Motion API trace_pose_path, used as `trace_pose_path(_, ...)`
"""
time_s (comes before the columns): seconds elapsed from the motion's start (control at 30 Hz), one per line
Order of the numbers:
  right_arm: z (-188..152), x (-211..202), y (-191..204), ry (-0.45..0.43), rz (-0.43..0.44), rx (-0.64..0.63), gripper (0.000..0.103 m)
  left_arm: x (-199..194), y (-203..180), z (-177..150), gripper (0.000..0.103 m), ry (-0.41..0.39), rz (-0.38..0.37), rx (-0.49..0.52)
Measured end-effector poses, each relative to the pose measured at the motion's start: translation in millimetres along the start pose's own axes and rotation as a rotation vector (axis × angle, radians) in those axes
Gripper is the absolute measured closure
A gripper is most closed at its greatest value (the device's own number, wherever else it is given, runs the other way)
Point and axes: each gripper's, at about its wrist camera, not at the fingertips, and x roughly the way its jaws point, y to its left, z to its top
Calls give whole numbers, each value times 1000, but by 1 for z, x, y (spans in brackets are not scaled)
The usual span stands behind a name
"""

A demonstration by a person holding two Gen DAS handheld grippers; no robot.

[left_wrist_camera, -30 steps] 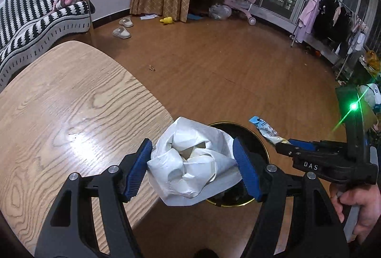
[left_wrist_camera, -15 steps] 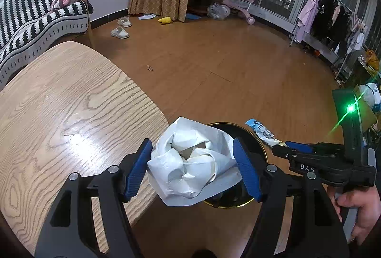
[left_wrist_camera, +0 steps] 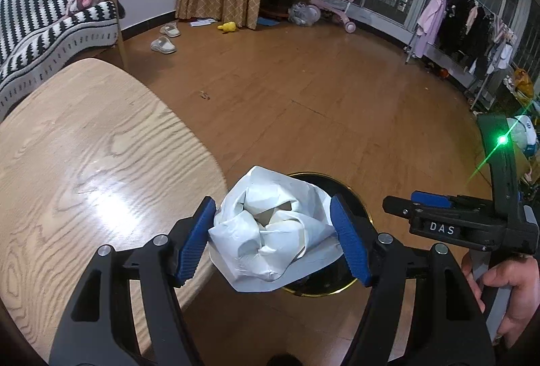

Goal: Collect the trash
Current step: 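Open both tools over the bin to drop paper ball and wrapper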

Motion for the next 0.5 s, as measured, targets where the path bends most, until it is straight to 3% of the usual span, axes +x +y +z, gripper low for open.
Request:
trace_pose_path(0.3, 2, -17, -17, -61, -32, 89, 36, 34, -37, 3, 34, 25, -71, 60)
trace_pose_path(0.37, 3, -21, -20, -73, -34, 103, 31, 40, -40, 6, 34, 27, -91, 57)
trace_pose_path(0.5, 4, -26, -24, -85, -54, 119, 30, 58, -50, 11, 32, 46, -144, 40)
